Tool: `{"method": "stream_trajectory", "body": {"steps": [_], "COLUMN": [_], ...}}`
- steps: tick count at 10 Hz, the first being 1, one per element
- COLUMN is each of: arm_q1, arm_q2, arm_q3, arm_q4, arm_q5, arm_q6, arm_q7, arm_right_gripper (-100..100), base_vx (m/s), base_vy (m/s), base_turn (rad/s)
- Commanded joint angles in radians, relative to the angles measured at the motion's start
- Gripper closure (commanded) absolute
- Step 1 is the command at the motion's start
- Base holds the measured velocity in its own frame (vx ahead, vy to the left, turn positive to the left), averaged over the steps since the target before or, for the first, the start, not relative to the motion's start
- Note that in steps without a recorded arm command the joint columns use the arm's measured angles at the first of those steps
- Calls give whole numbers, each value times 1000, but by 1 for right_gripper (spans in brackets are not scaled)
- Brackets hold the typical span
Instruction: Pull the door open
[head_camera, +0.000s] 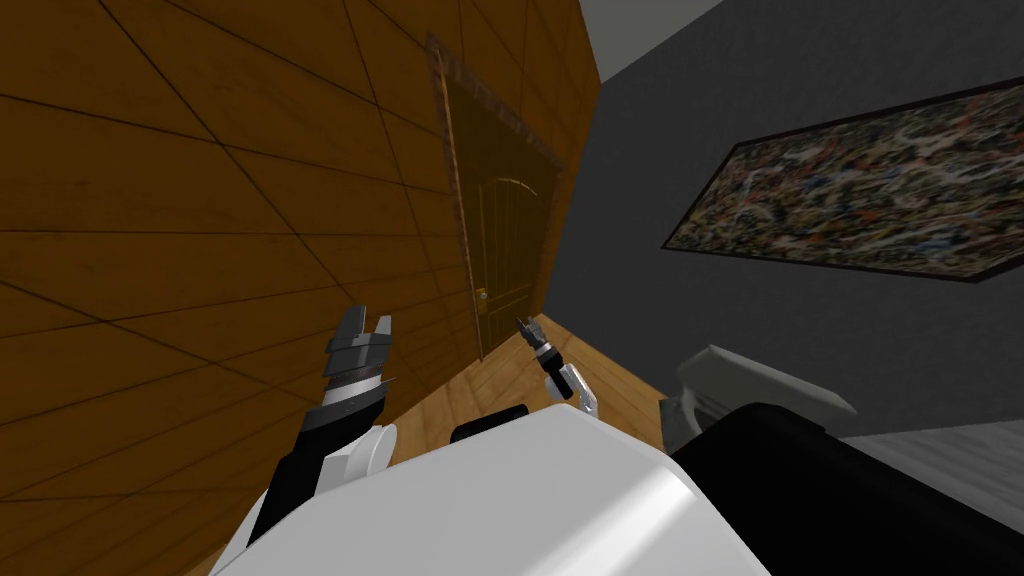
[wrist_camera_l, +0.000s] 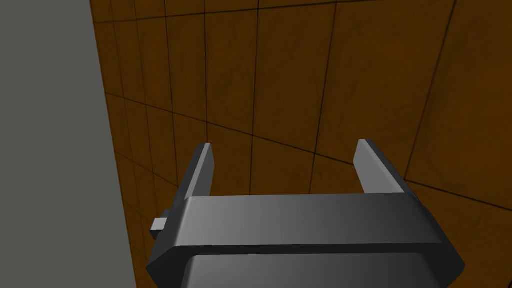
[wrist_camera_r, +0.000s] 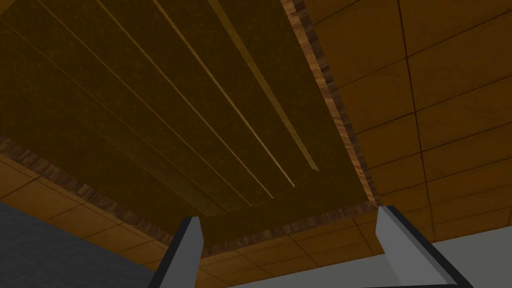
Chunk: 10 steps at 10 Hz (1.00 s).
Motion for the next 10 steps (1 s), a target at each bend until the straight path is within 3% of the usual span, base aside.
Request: {"method": "stream_trajectory", "body": {"steps": [1,10], "arm_q1": [-17,-80], "arm_q2": [-5,-19], "arm_q3": [1,9], "arm_q4": [41,197], "arm_q5": [44,222], "arm_q6": [-7,-28], "arm_q7": [28,136], "arm_right_gripper": [-100,-100], "base_vx": [129,138], "base_vy": [61,49], "base_turn": [-5,-5]}}
